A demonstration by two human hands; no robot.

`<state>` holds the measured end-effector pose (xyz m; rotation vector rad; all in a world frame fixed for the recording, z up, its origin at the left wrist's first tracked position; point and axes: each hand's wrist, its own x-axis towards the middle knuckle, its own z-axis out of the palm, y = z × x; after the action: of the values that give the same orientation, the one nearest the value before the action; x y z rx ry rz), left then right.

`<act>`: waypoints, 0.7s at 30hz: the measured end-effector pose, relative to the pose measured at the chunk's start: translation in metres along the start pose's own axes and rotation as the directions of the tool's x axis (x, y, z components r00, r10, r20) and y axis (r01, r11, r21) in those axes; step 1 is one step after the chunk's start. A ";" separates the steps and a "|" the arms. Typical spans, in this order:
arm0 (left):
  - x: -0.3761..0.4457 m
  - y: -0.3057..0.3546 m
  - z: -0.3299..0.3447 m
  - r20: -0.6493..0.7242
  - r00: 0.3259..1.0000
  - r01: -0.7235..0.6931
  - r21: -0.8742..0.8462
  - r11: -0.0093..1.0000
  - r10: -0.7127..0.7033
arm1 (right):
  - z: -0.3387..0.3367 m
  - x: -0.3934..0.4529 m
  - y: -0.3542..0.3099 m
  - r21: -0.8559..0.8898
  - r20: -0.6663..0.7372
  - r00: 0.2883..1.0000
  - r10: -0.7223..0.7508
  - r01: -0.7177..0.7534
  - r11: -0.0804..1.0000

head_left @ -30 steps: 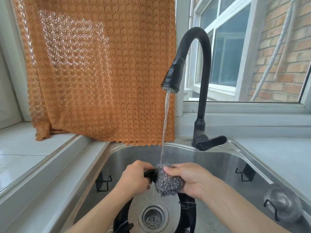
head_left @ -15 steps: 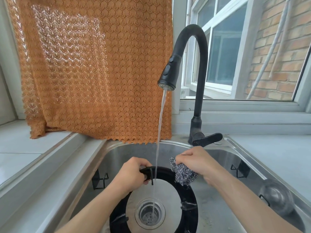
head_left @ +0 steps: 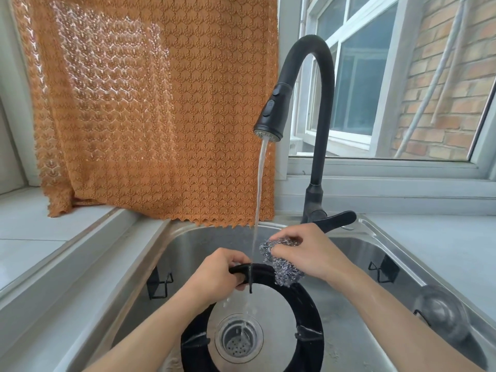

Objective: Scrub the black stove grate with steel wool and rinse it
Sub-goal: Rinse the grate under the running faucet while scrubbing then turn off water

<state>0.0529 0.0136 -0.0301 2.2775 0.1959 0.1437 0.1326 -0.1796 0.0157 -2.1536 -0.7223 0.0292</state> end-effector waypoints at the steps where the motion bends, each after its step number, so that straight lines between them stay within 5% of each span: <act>1: 0.000 0.000 0.000 -0.004 1.000 -0.001 0.000 1.000 0.001 | 0.003 -0.001 -0.001 -0.021 0.018 0.998 -0.058 0.059 0.998; 6: 0.001 -0.006 0.000 -0.022 1.000 -0.018 0.004 1.000 0.018 | 0.026 -0.006 0.008 -0.073 0.238 0.937 -0.255 0.280 0.957; 11: 0.002 -0.007 -0.002 -0.043 0.999 -0.001 0.009 1.000 0.001 | 0.033 -0.002 0.011 -0.187 0.256 0.889 -0.379 0.430 0.883; 15: 0.000 -0.002 -0.001 -0.032 0.999 -0.003 0.022 1.000 0.004 | 0.038 -0.001 0.009 -0.271 0.238 0.885 -0.400 0.456 0.848; 21: -0.004 0.002 -0.006 -0.058 0.997 0.055 0.058 0.997 -0.052 | 0.033 -0.001 0.016 -0.312 0.203 0.954 -0.221 0.276 0.909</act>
<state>0.0481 0.0162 -0.0248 2.3271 0.2943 0.1761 0.1311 -0.1645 -0.0175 -2.3828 -1.1675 -0.0586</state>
